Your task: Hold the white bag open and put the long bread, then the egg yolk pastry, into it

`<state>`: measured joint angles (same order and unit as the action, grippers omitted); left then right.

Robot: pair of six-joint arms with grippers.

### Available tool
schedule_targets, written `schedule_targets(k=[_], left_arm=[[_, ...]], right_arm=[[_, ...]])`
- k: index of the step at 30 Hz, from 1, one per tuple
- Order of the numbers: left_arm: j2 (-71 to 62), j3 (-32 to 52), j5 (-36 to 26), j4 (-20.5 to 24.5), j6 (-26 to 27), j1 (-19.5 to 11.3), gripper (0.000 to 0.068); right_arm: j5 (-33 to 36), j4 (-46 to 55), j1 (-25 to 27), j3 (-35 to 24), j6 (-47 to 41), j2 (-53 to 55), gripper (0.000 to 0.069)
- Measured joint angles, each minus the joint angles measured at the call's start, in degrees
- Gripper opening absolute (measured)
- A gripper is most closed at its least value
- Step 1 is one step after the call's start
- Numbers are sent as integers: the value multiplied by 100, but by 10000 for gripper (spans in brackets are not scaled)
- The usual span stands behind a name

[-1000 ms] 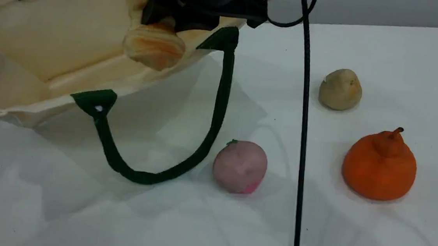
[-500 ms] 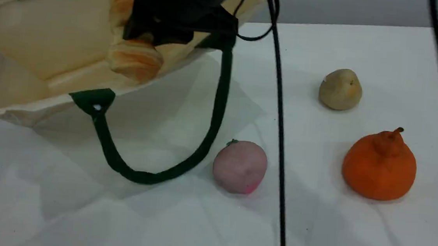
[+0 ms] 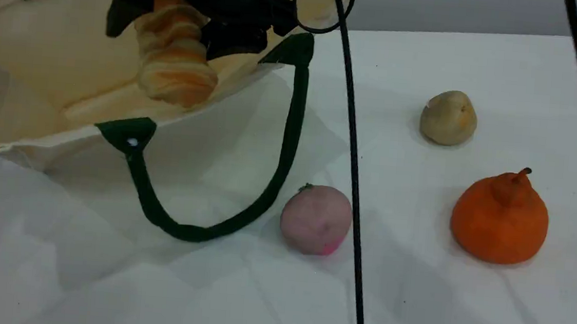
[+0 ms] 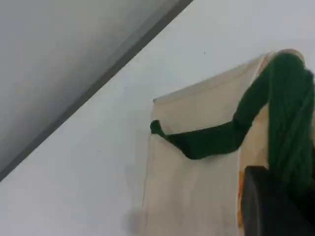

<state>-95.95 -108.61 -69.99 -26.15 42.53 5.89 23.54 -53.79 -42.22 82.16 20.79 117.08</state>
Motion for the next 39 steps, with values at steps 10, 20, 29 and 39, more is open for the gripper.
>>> schedule_targets(k=[10, 20, 29, 39], left_arm=[[0, 0, 0, 0, 0, 0, 78], [0, 0, 0, 48, 5, 0, 78], [0, 0, 0, 48, -18, 0, 78], [0, 0, 0, 48, -18, 0, 78]], right_arm=[[448, 202, 169, 0, 287, -256, 580], [1023, 1336, 292, 0, -88, -920, 580], [1957, 3897, 292, 0, -2079, -1349, 580], [2915, 6517, 292, 0, -3486, -2090, 579]])
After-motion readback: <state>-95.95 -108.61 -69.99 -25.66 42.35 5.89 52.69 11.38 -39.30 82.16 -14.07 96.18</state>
